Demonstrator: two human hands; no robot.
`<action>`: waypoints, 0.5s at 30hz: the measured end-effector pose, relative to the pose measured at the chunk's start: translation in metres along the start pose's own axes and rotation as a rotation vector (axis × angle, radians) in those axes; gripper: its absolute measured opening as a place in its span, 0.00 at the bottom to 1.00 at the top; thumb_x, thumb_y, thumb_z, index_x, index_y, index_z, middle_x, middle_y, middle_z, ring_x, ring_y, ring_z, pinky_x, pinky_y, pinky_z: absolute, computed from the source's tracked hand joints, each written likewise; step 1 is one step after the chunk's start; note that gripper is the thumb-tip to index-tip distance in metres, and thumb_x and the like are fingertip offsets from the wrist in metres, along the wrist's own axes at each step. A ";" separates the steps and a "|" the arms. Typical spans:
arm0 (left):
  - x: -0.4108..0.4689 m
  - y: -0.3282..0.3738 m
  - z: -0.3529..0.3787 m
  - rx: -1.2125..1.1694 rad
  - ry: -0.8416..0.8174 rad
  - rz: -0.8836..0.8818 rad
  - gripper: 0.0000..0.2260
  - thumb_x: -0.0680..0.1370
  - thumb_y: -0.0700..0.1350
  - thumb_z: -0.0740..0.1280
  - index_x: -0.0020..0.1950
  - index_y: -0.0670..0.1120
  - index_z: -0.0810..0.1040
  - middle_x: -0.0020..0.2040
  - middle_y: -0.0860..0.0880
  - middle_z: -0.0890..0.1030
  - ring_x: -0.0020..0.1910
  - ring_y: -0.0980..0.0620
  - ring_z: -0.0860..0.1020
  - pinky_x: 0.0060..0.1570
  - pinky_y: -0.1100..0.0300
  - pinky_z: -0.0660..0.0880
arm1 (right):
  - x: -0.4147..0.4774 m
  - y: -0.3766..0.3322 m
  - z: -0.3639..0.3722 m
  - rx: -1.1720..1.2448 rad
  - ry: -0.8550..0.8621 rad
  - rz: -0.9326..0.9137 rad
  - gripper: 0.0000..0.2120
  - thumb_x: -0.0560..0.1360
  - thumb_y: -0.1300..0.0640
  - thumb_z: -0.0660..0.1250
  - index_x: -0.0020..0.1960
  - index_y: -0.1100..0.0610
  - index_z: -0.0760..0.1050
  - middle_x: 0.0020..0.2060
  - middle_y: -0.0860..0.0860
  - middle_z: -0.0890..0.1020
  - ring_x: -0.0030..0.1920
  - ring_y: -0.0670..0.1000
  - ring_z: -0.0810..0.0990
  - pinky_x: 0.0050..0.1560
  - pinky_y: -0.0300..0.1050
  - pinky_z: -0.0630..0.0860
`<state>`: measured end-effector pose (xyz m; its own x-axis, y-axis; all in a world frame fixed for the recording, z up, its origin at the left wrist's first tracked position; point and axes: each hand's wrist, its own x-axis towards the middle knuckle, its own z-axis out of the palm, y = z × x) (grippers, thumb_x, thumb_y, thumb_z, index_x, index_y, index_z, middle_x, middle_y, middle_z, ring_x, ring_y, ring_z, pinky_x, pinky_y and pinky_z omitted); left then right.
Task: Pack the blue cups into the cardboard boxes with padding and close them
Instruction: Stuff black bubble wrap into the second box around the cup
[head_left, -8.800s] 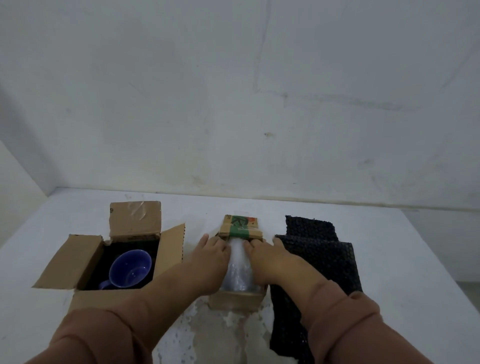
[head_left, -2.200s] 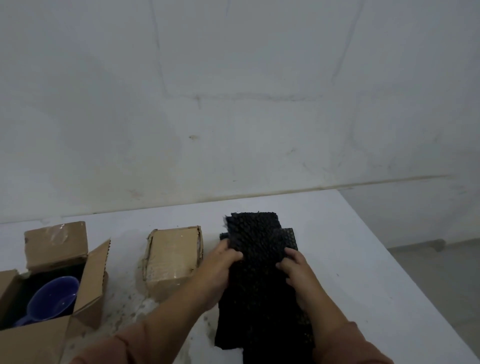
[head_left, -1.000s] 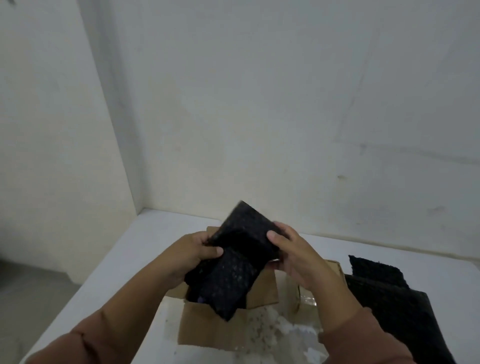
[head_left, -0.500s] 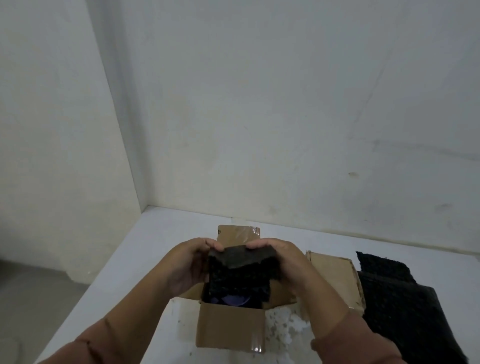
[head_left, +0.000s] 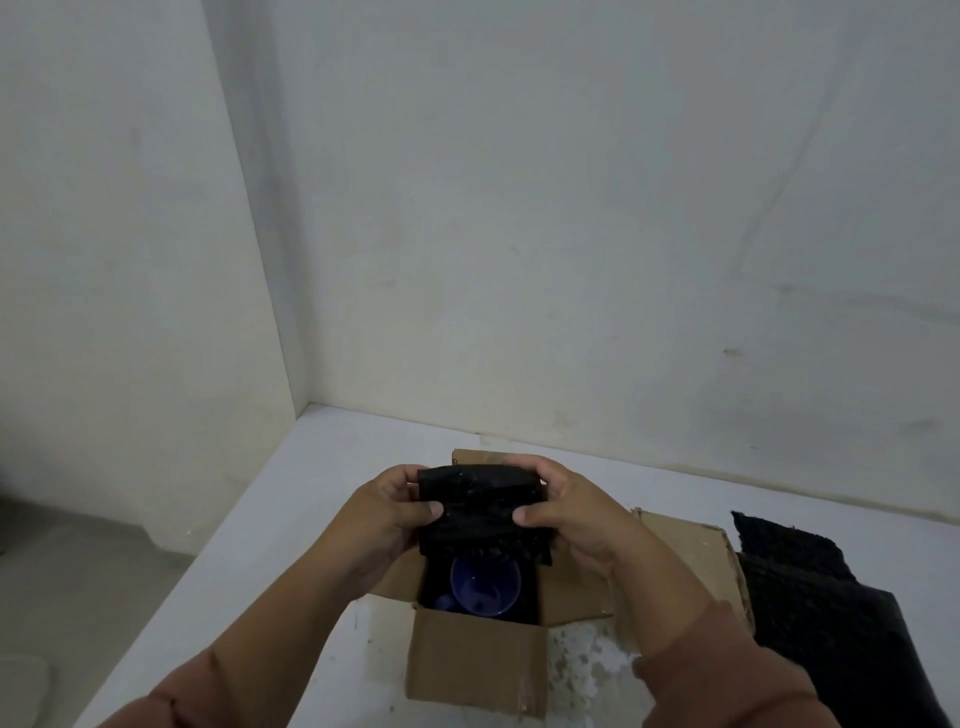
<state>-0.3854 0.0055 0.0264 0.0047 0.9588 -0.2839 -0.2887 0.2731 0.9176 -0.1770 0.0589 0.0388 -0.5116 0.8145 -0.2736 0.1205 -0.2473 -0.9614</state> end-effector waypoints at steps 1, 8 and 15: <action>-0.001 0.000 -0.001 -0.005 0.014 0.008 0.11 0.75 0.27 0.62 0.48 0.41 0.76 0.44 0.43 0.81 0.42 0.47 0.80 0.36 0.60 0.78 | 0.001 -0.002 0.002 -0.015 0.030 0.002 0.25 0.72 0.75 0.64 0.61 0.50 0.73 0.53 0.54 0.79 0.49 0.48 0.80 0.43 0.35 0.78; -0.010 -0.004 -0.008 0.066 0.008 -0.059 0.12 0.78 0.33 0.56 0.45 0.38 0.79 0.44 0.39 0.80 0.39 0.45 0.79 0.31 0.60 0.78 | 0.021 -0.004 0.005 -0.147 0.096 0.048 0.16 0.73 0.74 0.59 0.38 0.58 0.80 0.39 0.57 0.81 0.35 0.53 0.81 0.31 0.43 0.77; -0.007 -0.021 -0.008 0.646 0.166 -0.023 0.07 0.73 0.38 0.69 0.39 0.48 0.81 0.43 0.49 0.82 0.46 0.50 0.80 0.45 0.61 0.78 | 0.035 0.002 0.001 -0.247 -0.113 0.115 0.04 0.69 0.60 0.67 0.43 0.56 0.77 0.42 0.51 0.79 0.45 0.50 0.77 0.46 0.41 0.75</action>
<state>-0.3873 -0.0081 0.0068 -0.1586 0.9415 -0.2973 0.3413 0.3348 0.8783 -0.1957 0.0867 0.0277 -0.5721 0.7217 -0.3897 0.3796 -0.1882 -0.9058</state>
